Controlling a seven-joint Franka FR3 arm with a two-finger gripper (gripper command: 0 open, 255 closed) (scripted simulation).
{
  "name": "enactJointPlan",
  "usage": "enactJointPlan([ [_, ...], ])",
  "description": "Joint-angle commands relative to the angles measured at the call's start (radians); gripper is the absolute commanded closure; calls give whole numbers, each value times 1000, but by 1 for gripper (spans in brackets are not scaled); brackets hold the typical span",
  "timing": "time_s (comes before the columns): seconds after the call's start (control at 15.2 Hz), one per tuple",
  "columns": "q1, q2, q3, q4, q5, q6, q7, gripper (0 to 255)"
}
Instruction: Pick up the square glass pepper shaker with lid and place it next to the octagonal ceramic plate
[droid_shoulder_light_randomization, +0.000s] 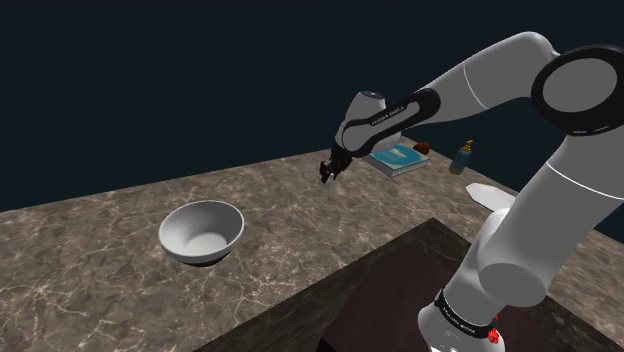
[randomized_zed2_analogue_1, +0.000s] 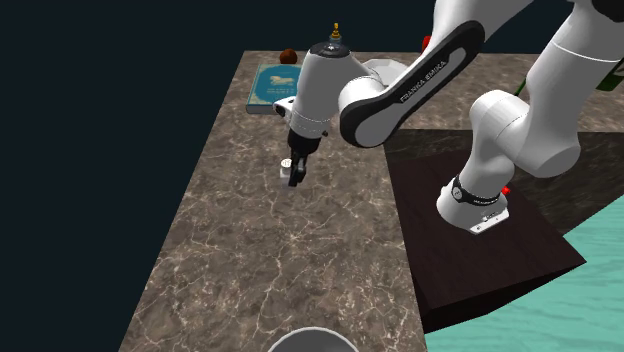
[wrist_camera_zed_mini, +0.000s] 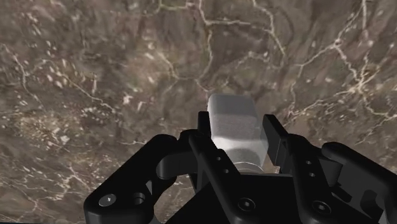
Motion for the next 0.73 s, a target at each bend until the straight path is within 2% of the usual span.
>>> enactJointPlan([
  [0.0,-1,-18,1,10,-10,-28,8,255],
  [0.66,-8,-102,10,71,-44,-171,36,255],
])
